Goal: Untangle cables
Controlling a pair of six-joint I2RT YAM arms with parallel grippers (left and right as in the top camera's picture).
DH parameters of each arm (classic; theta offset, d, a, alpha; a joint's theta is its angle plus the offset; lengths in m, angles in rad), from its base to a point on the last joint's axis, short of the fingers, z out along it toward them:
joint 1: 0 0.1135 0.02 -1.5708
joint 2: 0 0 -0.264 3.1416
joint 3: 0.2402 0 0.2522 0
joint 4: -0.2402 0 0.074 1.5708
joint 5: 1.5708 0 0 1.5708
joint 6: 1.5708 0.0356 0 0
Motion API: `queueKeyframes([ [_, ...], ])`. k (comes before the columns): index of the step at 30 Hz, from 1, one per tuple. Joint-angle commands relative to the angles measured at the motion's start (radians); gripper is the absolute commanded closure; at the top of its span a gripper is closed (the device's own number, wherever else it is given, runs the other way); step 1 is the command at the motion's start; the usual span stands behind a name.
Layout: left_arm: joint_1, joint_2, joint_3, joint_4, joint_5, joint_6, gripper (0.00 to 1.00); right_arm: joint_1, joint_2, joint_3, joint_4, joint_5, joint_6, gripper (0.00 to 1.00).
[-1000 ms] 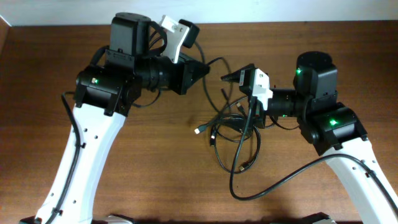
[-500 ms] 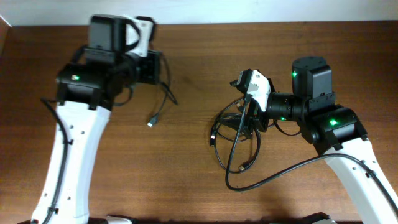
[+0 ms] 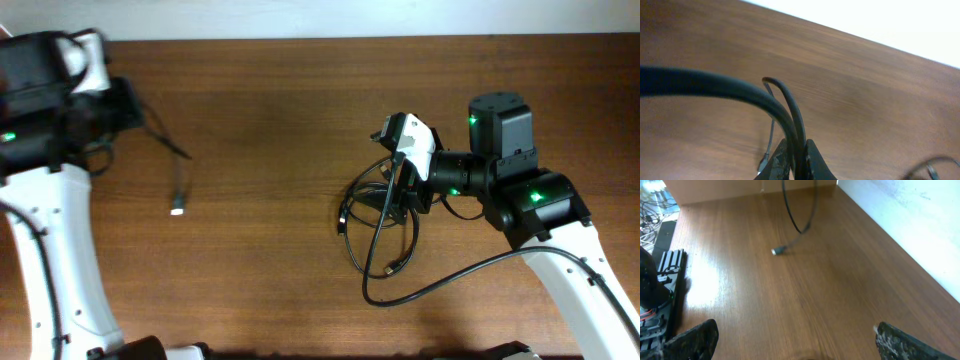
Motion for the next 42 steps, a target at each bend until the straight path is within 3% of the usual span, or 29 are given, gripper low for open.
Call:
queueKeyframes([
  [1, 0.151, 0.009, 0.0, 0.008, -0.008, -0.014, 1.0, 0.0, -0.013, 0.011, -0.001, 0.006, 0.008, 0.01],
  [7, 0.374, 0.009, 0.0, 0.006, -0.093, -0.013, 0.99, 0.0, -0.013, 0.011, -0.001, 0.005, 0.008, 0.01],
  [15, 0.565, 0.02, 0.0, 0.007, -0.209, -0.013, 0.94, 0.0, -0.013, 0.011, -0.014, 0.005, 0.008, 0.01],
  [22, 0.667, 0.112, 0.0, 0.006, -0.2, -0.018, 0.96, 0.0, -0.013, 0.011, -0.029, 0.005, 0.008, 0.01],
  [27, 0.68, 0.189, 0.0, 0.006, -0.197, -0.066, 0.89, 0.0, -0.012, 0.011, -0.034, 0.005, 0.008, 0.01],
  [28, 0.68, 0.199, 0.0, 0.006, -0.197, -0.067, 0.85, 0.0, -0.012, 0.011, -0.04, 0.005, 0.008, 0.01],
  [29, 0.68, 0.209, 0.0, 0.006, -0.196, -0.07, 0.73, 0.0, -0.012, 0.011, -0.047, 0.006, 0.008, 0.01],
  [31, 0.68, 0.229, 0.0, 0.006, -0.194, -0.089, 0.39, 0.0, -0.012, 0.011, -0.056, 0.006, 0.008, 0.01],
  [33, 0.68, 0.233, 0.0, 0.006, -0.188, -0.092, 0.3, 0.0, -0.012, 0.011, -0.056, 0.006, 0.008, 0.01],
  [35, 0.68, 0.233, 0.0, 0.007, -0.153, -0.091, 0.12, 0.0, -0.012, 0.011, -0.056, 0.021, 0.008, 0.01],
  [38, 0.68, 0.233, 0.0, 0.007, -0.135, -0.091, 0.01, 0.0, -0.012, 0.011, -0.057, 0.031, 0.008, 0.01],
  [42, 0.68, 0.233, 0.0, 0.007, -0.134, -0.092, 0.01, 0.0, -0.012, 0.011, -0.057, 0.031, 0.008, 0.01],
])
